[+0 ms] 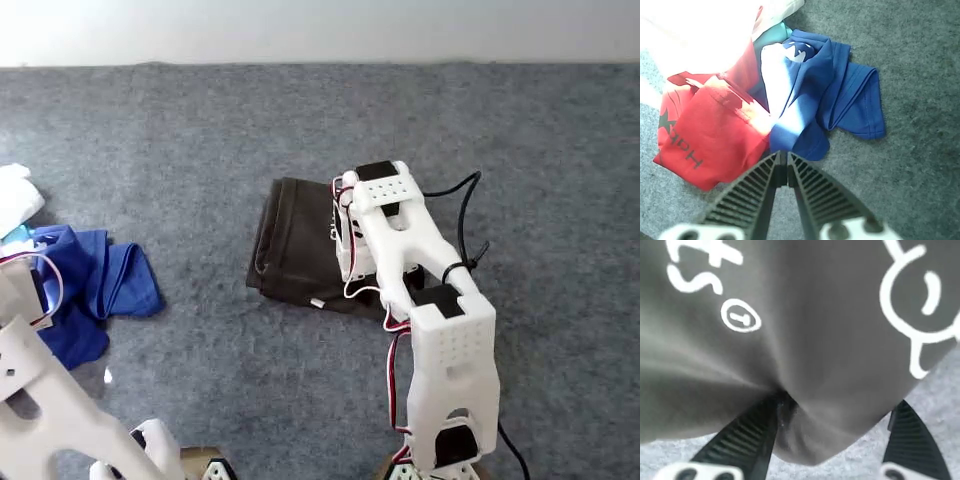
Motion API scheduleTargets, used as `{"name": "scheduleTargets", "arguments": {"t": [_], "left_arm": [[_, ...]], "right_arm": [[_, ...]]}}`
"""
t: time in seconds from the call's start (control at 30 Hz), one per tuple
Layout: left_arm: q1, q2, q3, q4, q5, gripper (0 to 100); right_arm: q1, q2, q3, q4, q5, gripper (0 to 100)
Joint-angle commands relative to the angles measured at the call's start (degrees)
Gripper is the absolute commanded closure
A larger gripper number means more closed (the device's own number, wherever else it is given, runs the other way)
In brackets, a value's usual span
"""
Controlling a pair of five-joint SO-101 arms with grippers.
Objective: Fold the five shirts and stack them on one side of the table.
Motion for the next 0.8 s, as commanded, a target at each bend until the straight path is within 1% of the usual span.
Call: {"name": "scheduleTargets", "arguments": {"t": [0.0,0.07,0.1,0.17,0.27,0.33,0.4,0.57,0.67,0.77], "left_arm": [[-0.3,-1.0,-0.2,-0.2,0.1,99],[-0.3,-1.0,-0.2,-0.2,0.1,99],[-0.3,-1.0,-0.2,-0.2,0.1,99],[-0.3,-1.0,-0.2,-0.2,0.1,99],[-0.3,-1.0,-0.2,-0.2,0.1,99],[-0.3,-1.0,-0.2,-0.2,0.1,99],[-0.2,-1.0,-0.2,-0.2,0.1,99],[-0.2,-1.0,-0.2,-0.2,0.1,99],[-0.2,-1.0,-0.2,-0.2,0.0,99],[-0.2,-1.0,-0.2,-0.2,0.0,99]], "right_arm": [[0.4,3.7,0.5,-2.0,-0.5,67.4],[0.0,4.0,0.2,-2.0,-0.2,69.0],[-0.1,4.1,0.0,-1.7,0.1,71.8],[-0.2,4.1,-0.1,-1.7,3.1,81.5],[-0.3,3.8,-0.1,-1.6,9.1,99.2],[0.2,3.6,-0.2,0.0,10.7,96.5],[1.0,2.7,-0.4,1.5,11.1,98.7],[2.1,-3.1,-0.4,5.1,18.2,98.7],[3.9,-7.7,-0.4,8.3,24.1,98.6],[7.5,-11.3,-0.2,11.1,32.8,98.7]]}}
